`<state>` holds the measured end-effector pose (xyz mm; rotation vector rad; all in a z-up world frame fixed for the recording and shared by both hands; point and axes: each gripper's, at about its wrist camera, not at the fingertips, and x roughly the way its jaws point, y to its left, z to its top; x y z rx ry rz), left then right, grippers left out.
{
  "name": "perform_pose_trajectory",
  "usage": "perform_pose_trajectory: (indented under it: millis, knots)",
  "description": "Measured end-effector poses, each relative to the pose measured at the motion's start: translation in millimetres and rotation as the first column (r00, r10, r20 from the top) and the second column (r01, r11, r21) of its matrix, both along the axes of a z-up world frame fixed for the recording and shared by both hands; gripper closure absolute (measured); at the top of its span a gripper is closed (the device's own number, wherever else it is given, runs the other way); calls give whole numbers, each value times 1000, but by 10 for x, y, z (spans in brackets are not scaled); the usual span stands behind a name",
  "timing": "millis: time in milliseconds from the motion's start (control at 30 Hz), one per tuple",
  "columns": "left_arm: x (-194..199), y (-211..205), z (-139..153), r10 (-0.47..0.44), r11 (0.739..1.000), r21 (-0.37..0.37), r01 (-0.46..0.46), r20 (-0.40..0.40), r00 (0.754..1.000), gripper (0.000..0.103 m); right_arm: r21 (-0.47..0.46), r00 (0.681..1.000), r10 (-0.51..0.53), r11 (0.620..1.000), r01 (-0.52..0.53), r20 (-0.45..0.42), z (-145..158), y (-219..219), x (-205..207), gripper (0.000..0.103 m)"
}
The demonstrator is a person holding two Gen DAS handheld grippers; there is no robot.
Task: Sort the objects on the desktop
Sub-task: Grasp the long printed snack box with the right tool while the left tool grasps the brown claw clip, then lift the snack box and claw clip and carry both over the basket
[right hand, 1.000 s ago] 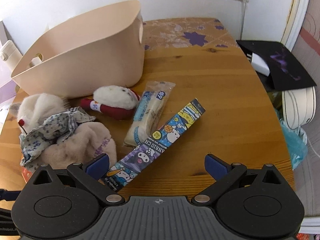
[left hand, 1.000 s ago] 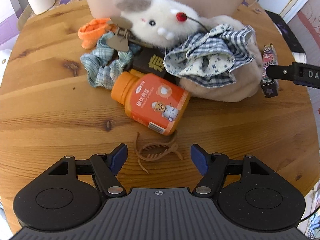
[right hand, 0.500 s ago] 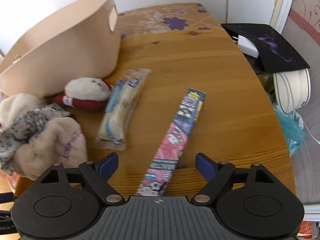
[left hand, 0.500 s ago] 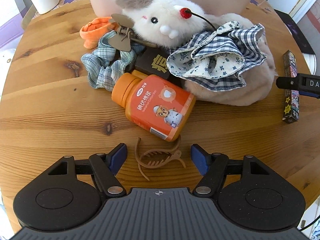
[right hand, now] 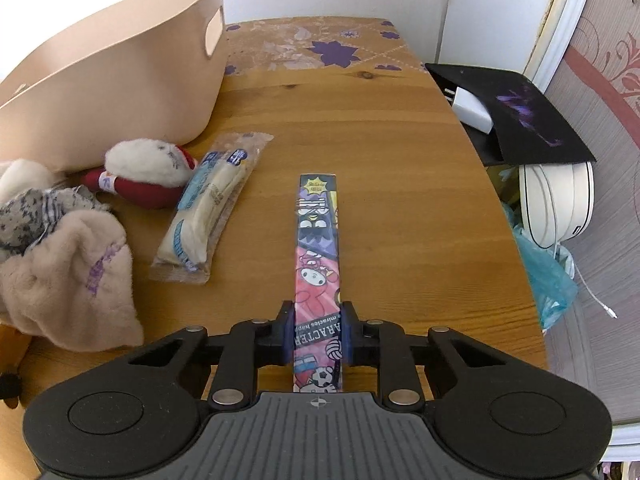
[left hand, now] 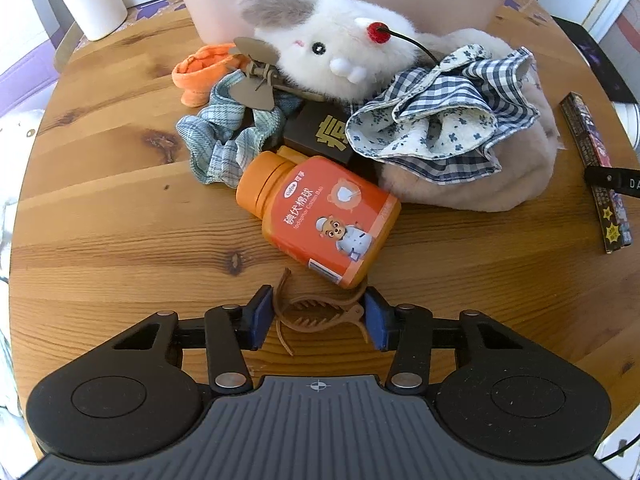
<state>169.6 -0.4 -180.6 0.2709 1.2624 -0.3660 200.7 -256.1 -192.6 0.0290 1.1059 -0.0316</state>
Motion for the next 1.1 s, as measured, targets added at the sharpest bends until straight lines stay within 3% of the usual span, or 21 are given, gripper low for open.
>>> perform_pose_trajectory:
  millis: [533,967,1100]
  knots:
    - [-199,164,165,-51,997,-58,50,-19,999,55,73,1000,3,997,-4,15,193,169,-433,82]
    - [-127,395,436,-66,990,-121,71,48,997,55,143,996,-7,990,-5,84,543,272,-629,82]
    - [-84,412,611,-61,986,-146,78,120,991,55,159,993,-9,987,-9,114,683,258,-638,82]
